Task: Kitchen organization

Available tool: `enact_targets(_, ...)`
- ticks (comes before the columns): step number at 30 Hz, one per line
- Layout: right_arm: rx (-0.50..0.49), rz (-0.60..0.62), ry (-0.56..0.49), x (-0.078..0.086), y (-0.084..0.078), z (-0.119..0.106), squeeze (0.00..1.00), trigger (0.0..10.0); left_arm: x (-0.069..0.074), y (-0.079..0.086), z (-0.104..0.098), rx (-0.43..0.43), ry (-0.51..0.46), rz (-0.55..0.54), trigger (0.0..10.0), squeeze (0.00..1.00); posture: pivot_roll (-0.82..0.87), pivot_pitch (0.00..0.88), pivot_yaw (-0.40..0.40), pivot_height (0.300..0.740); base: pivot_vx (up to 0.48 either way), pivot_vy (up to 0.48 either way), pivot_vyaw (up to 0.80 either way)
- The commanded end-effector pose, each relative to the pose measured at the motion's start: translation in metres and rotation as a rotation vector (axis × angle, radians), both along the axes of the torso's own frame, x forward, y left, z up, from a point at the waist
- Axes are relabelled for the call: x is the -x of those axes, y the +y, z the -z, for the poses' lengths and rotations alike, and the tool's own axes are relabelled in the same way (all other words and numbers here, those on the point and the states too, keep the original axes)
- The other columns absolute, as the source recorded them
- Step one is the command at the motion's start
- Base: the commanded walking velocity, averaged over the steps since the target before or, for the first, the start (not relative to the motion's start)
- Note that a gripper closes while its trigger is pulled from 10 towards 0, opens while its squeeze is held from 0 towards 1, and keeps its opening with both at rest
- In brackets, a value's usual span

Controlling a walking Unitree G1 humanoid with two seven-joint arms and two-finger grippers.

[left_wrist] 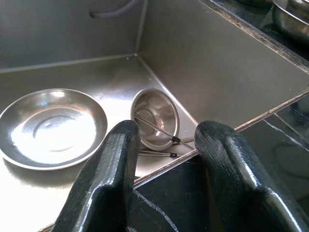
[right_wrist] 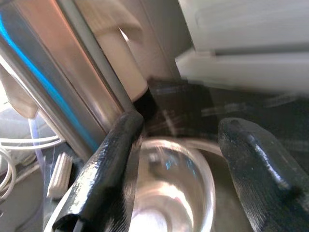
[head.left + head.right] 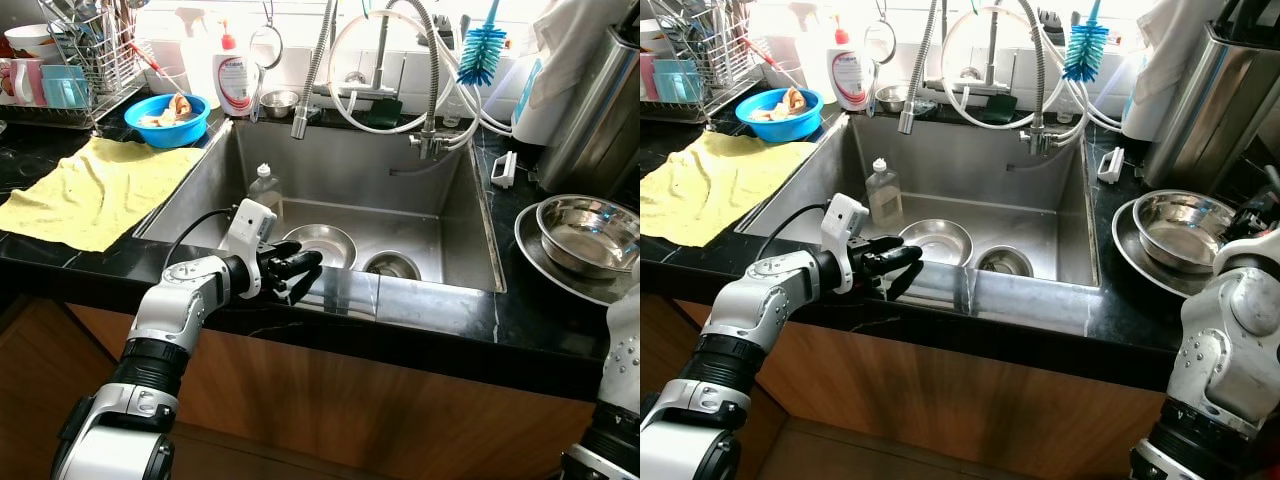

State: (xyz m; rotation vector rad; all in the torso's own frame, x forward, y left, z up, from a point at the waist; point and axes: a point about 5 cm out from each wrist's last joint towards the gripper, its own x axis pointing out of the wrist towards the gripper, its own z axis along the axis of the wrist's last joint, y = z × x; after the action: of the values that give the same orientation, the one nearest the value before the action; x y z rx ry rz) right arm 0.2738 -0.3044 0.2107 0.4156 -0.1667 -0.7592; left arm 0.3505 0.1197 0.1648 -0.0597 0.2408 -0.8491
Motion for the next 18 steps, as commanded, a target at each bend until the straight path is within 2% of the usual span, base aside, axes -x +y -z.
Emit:
enact_targets(1, -0.037, 0.011, -0.002, 0.000, -0.002, 0.001, 0.00, 10.0, 0.005, 0.002, 0.023, -0.037, 0.101, -0.003, 10.0, 0.00, -0.09, 0.000, -0.001, 0.740, 0.000, 0.000, 0.00)
enact_targets(10, -0.097, 0.019, -0.005, 0.000, -0.004, 0.005, 0.00, 10.0, 0.005, 0.003, 0.023, -0.037, 0.103, -0.005, 10.0, 0.00, -0.09, 0.000, -0.003, 0.740, 0.000, 0.000, 0.00)
enact_targets(15, -0.110, 0.027, 0.018, 0.001, -0.005, 0.009, 0.00, 10.0, 0.006, 0.003, 0.024, -0.037, 0.104, -0.007, 10.0, 0.00, -0.09, 0.000, -0.005, 0.740, 0.000, 0.000, 0.00)
enact_targets(18, -0.128, 0.029, 0.069, 0.000, -0.005, 0.018, 0.00, 10.0, 0.005, 0.004, 0.023, -0.037, 0.103, -0.011, 10.0, 0.00, -0.09, 0.000, -0.007, 0.740, 0.000, 0.000, 0.00)
